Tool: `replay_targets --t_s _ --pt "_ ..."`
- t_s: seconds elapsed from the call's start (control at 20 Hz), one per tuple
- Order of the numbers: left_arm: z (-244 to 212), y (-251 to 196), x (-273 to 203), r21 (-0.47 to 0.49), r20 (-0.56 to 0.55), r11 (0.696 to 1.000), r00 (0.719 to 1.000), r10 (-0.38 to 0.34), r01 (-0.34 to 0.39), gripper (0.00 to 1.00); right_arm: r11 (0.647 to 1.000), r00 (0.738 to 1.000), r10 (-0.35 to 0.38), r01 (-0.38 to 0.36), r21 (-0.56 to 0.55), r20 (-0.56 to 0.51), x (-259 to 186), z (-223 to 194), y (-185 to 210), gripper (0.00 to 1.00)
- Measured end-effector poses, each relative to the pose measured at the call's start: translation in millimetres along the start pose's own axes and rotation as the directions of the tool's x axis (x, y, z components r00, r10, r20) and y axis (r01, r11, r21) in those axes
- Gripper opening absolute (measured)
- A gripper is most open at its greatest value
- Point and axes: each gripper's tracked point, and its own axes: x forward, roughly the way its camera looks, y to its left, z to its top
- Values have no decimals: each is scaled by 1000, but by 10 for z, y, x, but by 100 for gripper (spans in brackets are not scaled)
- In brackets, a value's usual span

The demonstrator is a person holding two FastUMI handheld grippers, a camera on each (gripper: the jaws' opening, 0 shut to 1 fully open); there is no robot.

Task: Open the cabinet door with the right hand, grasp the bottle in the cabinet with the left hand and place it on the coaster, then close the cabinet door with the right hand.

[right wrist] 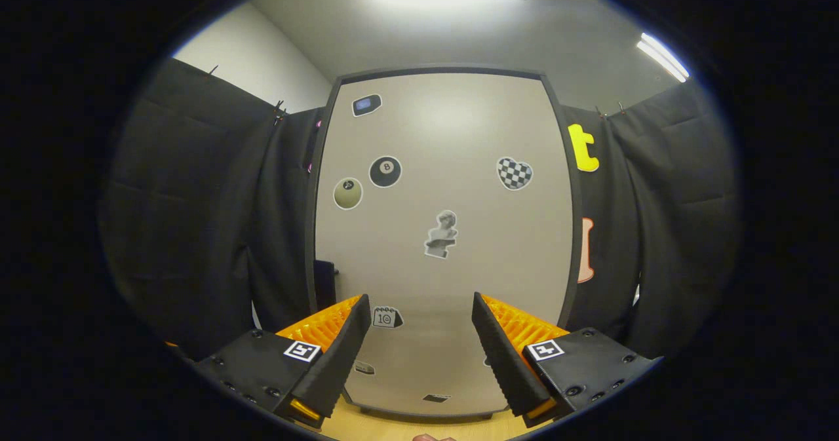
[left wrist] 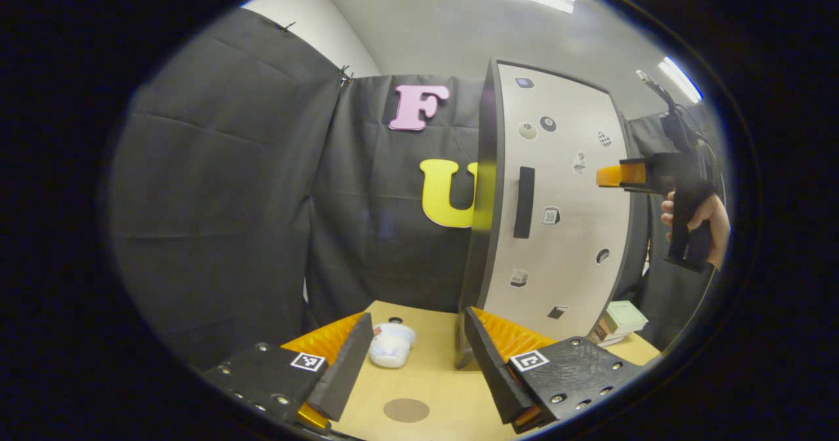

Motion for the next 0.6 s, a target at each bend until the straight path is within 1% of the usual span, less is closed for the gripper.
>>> replay_targets --t_s 0.1,0.15,0.2,0.25,0.3,0.35,0.4,0.55,0.6 --pt "-49 107 -69 2 -10 1000 1000 21 -21 85 1000 1000 19 -19 6 22 88 89 158 98" --pt "-67 162 -102 4 -13 999 999 33 -32 85 1000 999 25 -25 3 35 132 130 235 94" --pt "-90 227 -138 4 -18 999 999 47 -47 85 1000 999 30 -30 0 40 179 151 304 98" --pt "-121 272 -165 2 -24 998 998 57 -57 84 999 998 42 -42 -1 40 221 150 388 100" --pt "-161 313 -191 -2 -32 998 997 69 -69 84 999 998 51 -52 2 33 270 138 467 98" --pt "-194 371 -217 -9 -39 997 996 81 -81 85 998 998 62 -62 7 25 324 108 540 94" --pt "-223 421 -244 -17 -46 996 995 92 -93 85 998 998 65 -66 16 21 383 74 589 99" --pt "-276 557 -292 -50 -55 991 991 122 -125 85 998 998 64 -64 26 -1 549 -98 689 99" --pt "-318 613 -315 -60 -61 989 989 131 -135 85 998 998 66 -66 26 -17 605 -165 727 96"
